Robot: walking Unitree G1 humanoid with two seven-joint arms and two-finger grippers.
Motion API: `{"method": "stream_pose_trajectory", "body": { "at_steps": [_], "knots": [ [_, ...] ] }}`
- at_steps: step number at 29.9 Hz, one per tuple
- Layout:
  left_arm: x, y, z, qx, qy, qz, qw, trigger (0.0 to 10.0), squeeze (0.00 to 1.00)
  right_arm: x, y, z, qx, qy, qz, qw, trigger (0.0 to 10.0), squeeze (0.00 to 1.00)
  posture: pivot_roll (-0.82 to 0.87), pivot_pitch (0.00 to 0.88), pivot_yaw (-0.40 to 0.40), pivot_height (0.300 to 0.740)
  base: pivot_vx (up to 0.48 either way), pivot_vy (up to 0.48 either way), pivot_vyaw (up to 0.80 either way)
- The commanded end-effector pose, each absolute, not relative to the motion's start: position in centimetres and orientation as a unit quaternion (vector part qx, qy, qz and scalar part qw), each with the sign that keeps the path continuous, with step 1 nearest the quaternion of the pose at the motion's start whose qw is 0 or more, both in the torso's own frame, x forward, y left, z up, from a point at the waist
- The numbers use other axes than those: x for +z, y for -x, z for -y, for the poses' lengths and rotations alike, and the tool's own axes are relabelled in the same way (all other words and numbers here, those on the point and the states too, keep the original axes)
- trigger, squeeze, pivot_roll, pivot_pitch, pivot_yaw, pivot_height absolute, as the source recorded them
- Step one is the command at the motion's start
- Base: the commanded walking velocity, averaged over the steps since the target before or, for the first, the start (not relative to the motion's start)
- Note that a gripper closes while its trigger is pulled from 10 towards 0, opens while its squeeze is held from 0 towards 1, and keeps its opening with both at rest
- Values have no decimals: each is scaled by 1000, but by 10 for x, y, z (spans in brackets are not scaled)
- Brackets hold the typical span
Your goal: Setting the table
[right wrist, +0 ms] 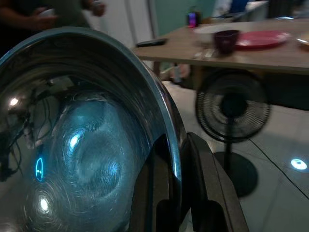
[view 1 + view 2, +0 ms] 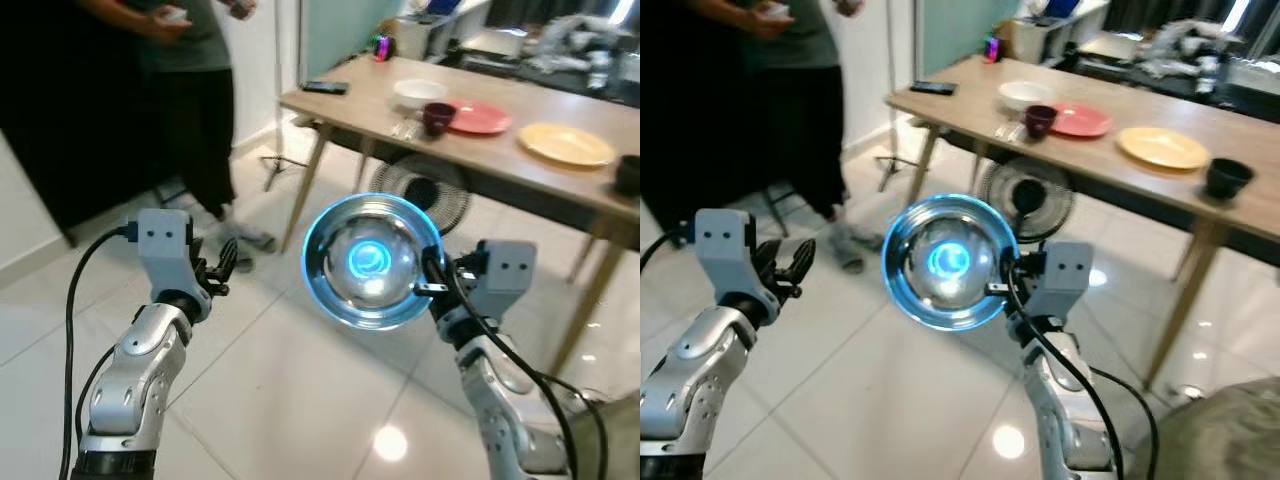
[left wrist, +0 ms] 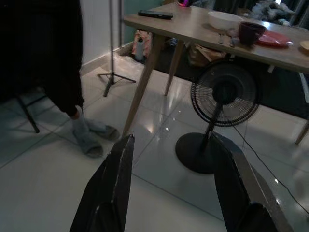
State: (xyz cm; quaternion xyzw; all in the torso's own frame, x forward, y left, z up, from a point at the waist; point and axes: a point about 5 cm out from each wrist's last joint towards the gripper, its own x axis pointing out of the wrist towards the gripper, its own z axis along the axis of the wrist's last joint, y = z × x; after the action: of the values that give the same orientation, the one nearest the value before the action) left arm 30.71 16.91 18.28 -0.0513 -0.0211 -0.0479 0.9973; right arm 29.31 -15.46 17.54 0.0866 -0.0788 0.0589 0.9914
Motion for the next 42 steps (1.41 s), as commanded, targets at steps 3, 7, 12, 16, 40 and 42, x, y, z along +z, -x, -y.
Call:
{"method": "stream_pose_trajectory", "body": {
  "at_steps": [3, 7, 12, 16, 40, 42],
  "knots": [
    [179, -306, -170, -45, 47, 12, 998, 10000, 0, 177, -292, 153, 62, -89, 83, 991, 10000, 0, -78, 0, 73, 740, 0, 0, -800],
    [179, -307, -170, -46, 47, 12, 998, 10000, 0, 176, -293, 153, 61, -88, 82, 991, 10000, 0, -78, 0, 73, 740, 0, 0, -800],
    [179, -307, -169, -46, 47, 12, 998, 10000, 0, 176, -293, 153, 61, -88, 82, 991, 10000, 0, -79, 0, 73, 740, 0, 0, -800],
    [179, -307, -169, -46, 48, 12, 998, 10000, 0, 176, -293, 153, 60, -88, 82, 991, 10000, 0, -79, 0, 73, 740, 0, 0, -800],
    [180, -307, -169, -44, 51, 12, 998, 10000, 0, 176, -293, 153, 60, -88, 83, 991, 10000, 0, -77, 0, 73, 740, 0, 0, -800],
    [182, -308, -170, -42, 55, 17, 997, 10000, 0, 178, -293, 152, 64, -92, 88, 990, 10000, 0, -75, 0, 75, 740, 0, 0, -800]
  ]
}}
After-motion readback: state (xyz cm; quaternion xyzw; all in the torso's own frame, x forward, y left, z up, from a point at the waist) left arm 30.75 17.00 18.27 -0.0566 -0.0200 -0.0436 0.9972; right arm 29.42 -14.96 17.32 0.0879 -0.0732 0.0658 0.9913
